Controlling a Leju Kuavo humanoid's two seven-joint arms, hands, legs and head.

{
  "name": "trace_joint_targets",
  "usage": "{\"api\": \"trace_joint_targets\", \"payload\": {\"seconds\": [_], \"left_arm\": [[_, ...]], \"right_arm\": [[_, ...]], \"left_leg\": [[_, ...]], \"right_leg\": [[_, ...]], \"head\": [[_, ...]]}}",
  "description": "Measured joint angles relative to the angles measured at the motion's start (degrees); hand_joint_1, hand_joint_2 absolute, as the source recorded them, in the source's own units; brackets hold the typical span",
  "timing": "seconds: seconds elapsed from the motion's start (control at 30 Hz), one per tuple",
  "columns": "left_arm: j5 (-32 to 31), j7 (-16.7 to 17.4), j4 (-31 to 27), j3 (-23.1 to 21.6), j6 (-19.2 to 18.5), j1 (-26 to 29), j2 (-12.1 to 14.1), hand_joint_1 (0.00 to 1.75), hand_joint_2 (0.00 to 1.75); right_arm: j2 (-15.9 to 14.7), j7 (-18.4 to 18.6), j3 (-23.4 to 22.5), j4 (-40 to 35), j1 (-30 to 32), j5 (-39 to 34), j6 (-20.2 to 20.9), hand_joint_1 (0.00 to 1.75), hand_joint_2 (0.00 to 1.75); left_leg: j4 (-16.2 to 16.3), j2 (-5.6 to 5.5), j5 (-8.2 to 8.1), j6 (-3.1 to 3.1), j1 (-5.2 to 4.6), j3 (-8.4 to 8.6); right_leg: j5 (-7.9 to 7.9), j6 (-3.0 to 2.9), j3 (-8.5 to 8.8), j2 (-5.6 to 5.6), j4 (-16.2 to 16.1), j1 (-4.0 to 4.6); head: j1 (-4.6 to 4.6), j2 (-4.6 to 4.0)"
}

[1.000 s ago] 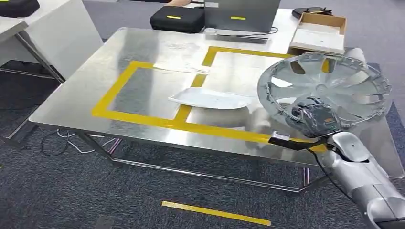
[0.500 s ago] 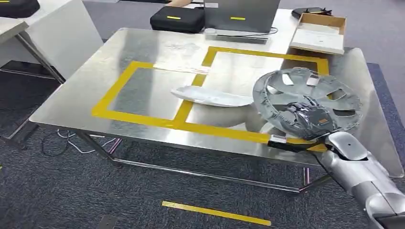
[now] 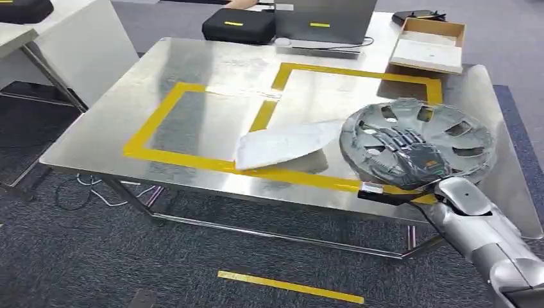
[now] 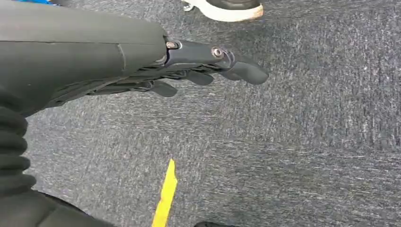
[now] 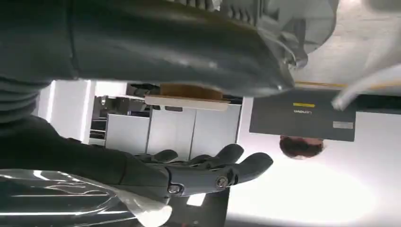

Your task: Take the parts from the cabinet and place them on the table.

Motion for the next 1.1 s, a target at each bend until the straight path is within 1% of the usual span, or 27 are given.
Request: {"api": "trace_joint_targets", "payload": {"seconds": [0.3, 0.33, 0.4, 0.47, 0.53, 0.57, 0.7, 0.8, 0.87, 0.97, 1.07, 1.1], "left_arm": [[0.0, 0.0, 0.0, 0.0, 0.0, 0.0, 0.0, 0.00, 0.00], [0.0, 0.0, 0.0, 0.0, 0.1, 0.0, 0.0, 0.00, 0.00], [0.0, 0.0, 0.0, 0.0, 0.2, 0.0, 0.0, 0.00, 0.00], [0.0, -0.1, 0.0, 0.1, 0.2, 0.0, 0.0, 0.00, 0.00], [0.4, -0.5, 0.0, 0.4, 0.2, 0.0, 0.0, 0.00, 0.00], [0.7, -0.7, 0.0, 0.7, 0.2, 0.0, 0.0, 0.00, 0.00], [1.7, -1.0, 0.0, 1.9, 0.2, 0.0, -0.1, 0.00, 0.00], [2.2, -0.6, 0.0, 2.9, 0.3, 0.1, -0.3, 0.00, 0.00], [2.4, -0.3, 0.0, 3.6, 0.3, 0.3, -0.5, 0.00, 0.00], [2.8, 0.2, 0.0, 4.5, 0.3, 0.5, -0.6, 0.00, 0.00], [3.0, 0.2, 0.0, 5.3, 0.4, 0.6, -0.8, 0.00, 0.00], [3.1, 0.2, 0.0, 5.5, 0.4, 0.7, -0.9, 0.00, 0.00]], "right_arm": [[0.0, 0.0, 0.1, 0.1, 0.2, -0.1, -0.8, 0.00, 0.00], [0.0, -0.4, 0.0, 0.1, 0.2, -1.0, -1.0, 0.00, 0.00], [0.0, -2.8, -0.7, -0.8, 1.2, -5.2, -2.1, 0.00, 0.00], [0.1, -5.3, -2.1, -4.2, 3.7, -10.9, -2.9, 0.00, 0.00], [0.5, -6.9, -4.2, -10.6, 7.5, -17.0, -2.7, 0.00, 0.00], [0.7, -7.3, -5.6, -15.3, 9.7, -20.0, -2.5, 0.00, 0.00], [1.7, -7.3, -9.9, -30.2, 16.3, -26.5, -0.8, 0.00, 0.00], [1.9, -6.9, -13.5, -40.0, 21.3, -28.5, -1.0, 0.00, 0.00], [2.2, -6.8, -16.9, -46.7, 25.7, -29.3, -2.1, 0.00, 0.00], [3.1, -7.4, -20.8, -53.4, 31.2, -29.7, -3.4, 0.00, 0.00], [4.9, -8.5, -24.7, -58.5, 37.1, -29.4, -5.5, 0.00, 0.00], [5.5, -8.8, -25.7, -59.7, 38.4, -29.5, -5.8, 0.00, 0.00]], "left_leg": [[0.0, 0.00, 0.00, 0.00, -0.01, 0.01], [0.0, 0.00, 0.00, 0.00, -0.01, 0.02], [0.0, -0.02, 0.00, 0.00, 0.00, 0.02], [0.0, -0.05, 0.00, 0.00, 0.00, 0.02], [0.0, -0.07, -0.01, 0.00, 0.01, 0.00], [0.0, -0.07, -0.01, 0.00, 0.01, -0.01], [0.0, -0.09, -0.08, -0.06, 0.01, -0.09], [0.0, -0.15, -0.09, -0.07, 0.01, 0.03], [0.0, -0.20, -0.14, -0.06, 0.01, 0.00], [0.0, -0.17, -0.26, -0.11, 0.00, 0.05], [0.0, -0.19, -0.33, -0.08, -0.01, 0.08], [0.4, -0.17, -0.50, 0.13, -0.19, 0.05]], "right_leg": [[0.00, 0.00, 0.00, 0.00, 0.0, 0.00], [0.00, 0.00, 0.00, 0.00, 0.0, 0.00], [0.00, 0.00, 0.02, -0.03, 0.0, 0.00], [0.00, 0.00, 0.03, -0.06, 0.0, 0.00], [-0.02, 0.00, 0.03, -0.07, 0.0, 0.00], [-0.04, -0.03, 0.03, -0.07, 0.0, 0.01], [-0.12, 0.03, 0.02, -0.08, 0.0, 0.01], [-0.13, 0.04, 0.05, -0.13, 0.0, 0.01], [-0.19, 0.01, 0.11, -0.17, 0.0, 0.00], [-0.24, 0.05, 0.16, -0.09, 0.0, 0.00], [-0.33, 0.06, 0.23, -0.13, 0.0, -0.01], [-0.20, 0.26, 0.27, -0.09, -0.3, -0.21]], "head": [[0.00, 0.00], [0.00, 0.00], [0.00, 0.00], [0.00, 0.00], [0.00, 0.00], [0.00, 0.02], [0.00, 0.00], [0.00, 0.00], [0.02, 0.00], [-0.02, 0.00], [0.00, 0.00], [0.00, 0.00]]}}
